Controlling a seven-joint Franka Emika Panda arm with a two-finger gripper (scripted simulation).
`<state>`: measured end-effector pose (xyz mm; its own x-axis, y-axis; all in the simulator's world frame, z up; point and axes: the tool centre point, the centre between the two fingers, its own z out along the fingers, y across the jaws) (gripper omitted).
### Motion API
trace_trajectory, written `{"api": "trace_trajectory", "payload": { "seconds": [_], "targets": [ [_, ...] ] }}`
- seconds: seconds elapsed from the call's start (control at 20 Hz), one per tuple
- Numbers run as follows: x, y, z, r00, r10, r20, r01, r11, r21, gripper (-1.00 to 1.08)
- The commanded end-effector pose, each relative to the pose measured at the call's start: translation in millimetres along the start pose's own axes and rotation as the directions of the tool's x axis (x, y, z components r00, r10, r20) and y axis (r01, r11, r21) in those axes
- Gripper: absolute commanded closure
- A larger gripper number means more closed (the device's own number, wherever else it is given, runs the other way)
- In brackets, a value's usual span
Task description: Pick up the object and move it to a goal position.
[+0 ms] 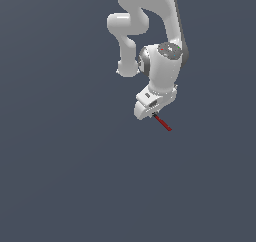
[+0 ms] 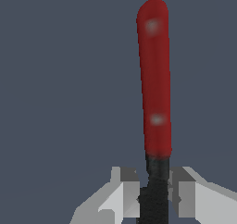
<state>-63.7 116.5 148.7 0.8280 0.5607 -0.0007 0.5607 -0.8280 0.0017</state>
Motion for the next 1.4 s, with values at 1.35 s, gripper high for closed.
{"api": "trace_trajectory", "payload": {
  "seconds": [1.35],
  "targets": [
    [35.2, -105.6, -230.1, 1.0, 0.002, -0.001, -0.002, 1.0, 0.002, 1.08]
  ]
}}
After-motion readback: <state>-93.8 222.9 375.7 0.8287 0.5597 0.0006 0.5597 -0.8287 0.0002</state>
